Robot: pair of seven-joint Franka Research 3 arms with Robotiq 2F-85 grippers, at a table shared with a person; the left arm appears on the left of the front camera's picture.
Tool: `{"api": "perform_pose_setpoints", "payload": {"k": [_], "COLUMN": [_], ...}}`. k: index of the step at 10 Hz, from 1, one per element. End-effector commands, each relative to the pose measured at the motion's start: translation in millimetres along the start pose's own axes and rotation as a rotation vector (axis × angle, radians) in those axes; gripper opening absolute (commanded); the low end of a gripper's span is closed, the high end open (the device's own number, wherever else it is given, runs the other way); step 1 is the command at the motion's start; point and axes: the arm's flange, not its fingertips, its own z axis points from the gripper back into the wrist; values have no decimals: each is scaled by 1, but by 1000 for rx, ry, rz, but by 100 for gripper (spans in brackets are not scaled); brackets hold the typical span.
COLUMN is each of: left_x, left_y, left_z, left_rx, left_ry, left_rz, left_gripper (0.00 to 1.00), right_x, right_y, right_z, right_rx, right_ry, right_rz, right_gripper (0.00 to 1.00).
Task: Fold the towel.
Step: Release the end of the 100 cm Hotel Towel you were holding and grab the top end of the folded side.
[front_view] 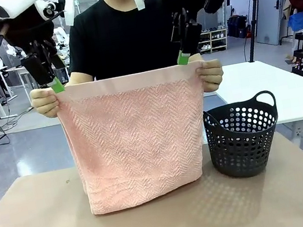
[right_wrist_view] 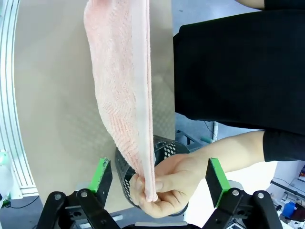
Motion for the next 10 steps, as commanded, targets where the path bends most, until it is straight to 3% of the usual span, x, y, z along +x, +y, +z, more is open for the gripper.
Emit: {"api": "perform_pose_setpoints", "payload": {"k": [1,5,10], "left_x": [3,3,-2], "left_y": [13,29,23], "left_z": [-3,-30,-76], "left_rx": [1,-102,-221], "left_ry": [0,-15,1], "left_rz": [22,13,50], "left_gripper": [100,100,100], "right_x": [2,8,16], "right_y": [-11,-24,-19], "right_z": [-6,-31,-74], "right_rx": [-1,82,235], "right_ry": [6,34,57], "right_rz": [5,15,16], "right_gripper": [100,100,100]}}
